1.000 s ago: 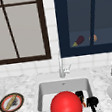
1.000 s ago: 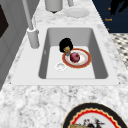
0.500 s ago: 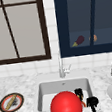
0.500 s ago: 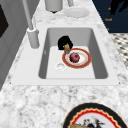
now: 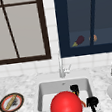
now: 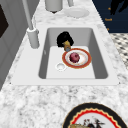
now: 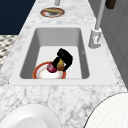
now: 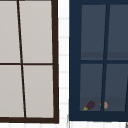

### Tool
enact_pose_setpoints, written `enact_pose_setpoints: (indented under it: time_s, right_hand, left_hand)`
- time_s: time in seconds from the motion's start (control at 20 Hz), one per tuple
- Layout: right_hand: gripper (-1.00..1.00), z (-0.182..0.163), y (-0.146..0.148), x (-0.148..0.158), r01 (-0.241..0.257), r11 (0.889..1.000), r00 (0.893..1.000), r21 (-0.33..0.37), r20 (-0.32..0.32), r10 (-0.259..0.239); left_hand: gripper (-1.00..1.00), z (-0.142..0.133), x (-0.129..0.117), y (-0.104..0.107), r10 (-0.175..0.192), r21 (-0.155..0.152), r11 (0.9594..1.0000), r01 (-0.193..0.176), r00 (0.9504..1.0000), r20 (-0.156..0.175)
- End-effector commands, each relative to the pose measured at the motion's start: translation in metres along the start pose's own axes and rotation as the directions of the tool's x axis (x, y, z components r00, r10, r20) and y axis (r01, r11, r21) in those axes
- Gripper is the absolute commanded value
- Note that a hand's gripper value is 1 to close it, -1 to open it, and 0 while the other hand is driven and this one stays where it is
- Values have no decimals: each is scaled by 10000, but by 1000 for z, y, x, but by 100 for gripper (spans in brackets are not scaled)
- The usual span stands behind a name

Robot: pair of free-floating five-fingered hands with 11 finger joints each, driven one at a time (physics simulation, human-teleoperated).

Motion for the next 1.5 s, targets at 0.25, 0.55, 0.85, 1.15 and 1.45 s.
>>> enact_pose_setpoints:
  time_s: [0.25,0.55,0.85,1.15,1.45]
  right_hand:
    - [0,0,0,0,0,10000,10000,0,0,0]
    - [0,0,0,0,0,10000,10000,0,0,0]
    - [0,0,0,0,0,10000,10000,0,0,0]
    - [0,0,0,0,0,10000,10000,0,0,0]
    - [0,0,0,0,0,10000,10000,0,0,0]
  left_hand:
    - [100,39,45,52,-157,-306,9994,155,9999,-59]
    - [100,66,81,83,-81,-387,9992,81,10000,-6]
    - [100,94,120,113,5,-322,9995,-8,10000,-83]
    - [100,128,155,132,-6,-118,9999,5,9999,-121]
    - [100,159,183,131,-54,-135,9999,50,9996,-261]
